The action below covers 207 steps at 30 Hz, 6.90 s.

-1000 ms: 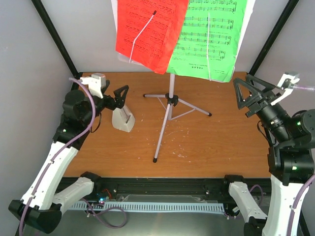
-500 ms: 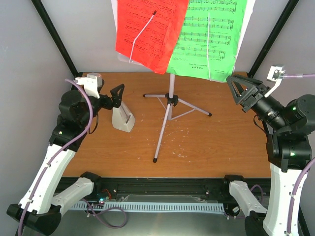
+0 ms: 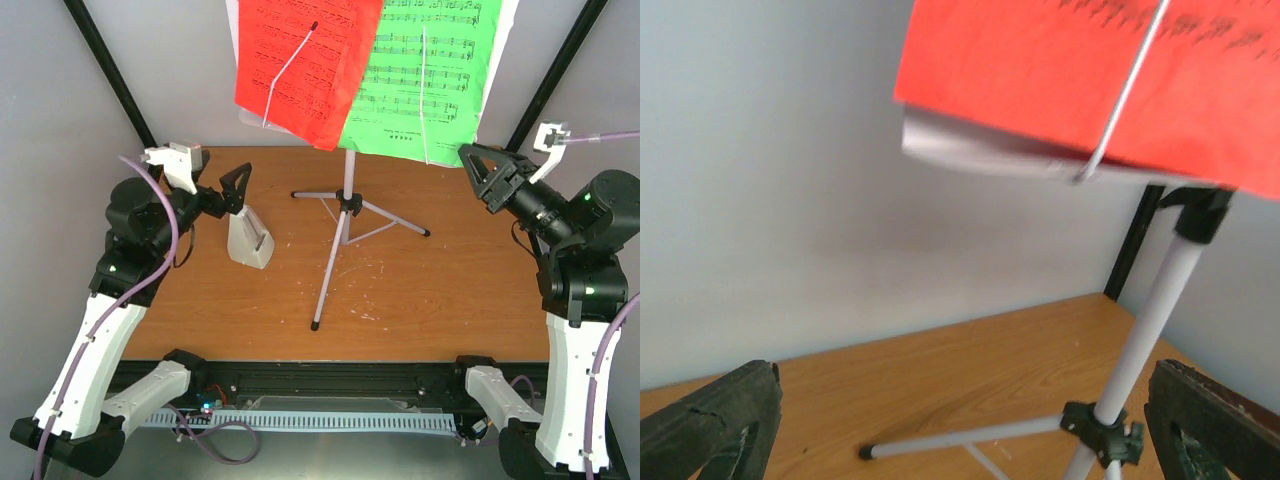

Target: Pack up the instrument practice props

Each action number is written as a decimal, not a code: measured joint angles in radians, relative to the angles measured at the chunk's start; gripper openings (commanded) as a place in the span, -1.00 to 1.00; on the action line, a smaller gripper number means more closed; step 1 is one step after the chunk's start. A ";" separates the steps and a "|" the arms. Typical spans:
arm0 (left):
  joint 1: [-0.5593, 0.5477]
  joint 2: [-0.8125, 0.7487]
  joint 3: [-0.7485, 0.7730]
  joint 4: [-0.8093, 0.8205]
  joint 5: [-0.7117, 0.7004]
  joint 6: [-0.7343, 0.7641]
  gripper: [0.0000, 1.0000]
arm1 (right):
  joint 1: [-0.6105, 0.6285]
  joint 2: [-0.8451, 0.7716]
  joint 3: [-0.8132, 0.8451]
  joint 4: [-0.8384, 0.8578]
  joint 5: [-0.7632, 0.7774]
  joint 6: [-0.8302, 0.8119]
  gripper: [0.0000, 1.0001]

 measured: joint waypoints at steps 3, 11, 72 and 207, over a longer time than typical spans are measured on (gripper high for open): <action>0.000 0.006 0.056 -0.001 0.042 -0.001 0.98 | 0.000 0.023 0.011 0.000 -0.008 -0.009 -0.46; -0.005 0.088 0.253 0.060 0.306 -0.113 0.82 | 0.000 0.088 0.049 0.038 -0.056 -0.002 -0.51; -0.496 0.992 1.159 0.200 0.530 -0.253 -0.99 | 0.137 0.333 0.351 0.108 0.008 -0.093 -0.94; -0.286 0.765 -0.185 0.506 0.263 -0.256 -0.99 | 0.183 -0.492 -1.108 -0.061 0.703 0.312 0.89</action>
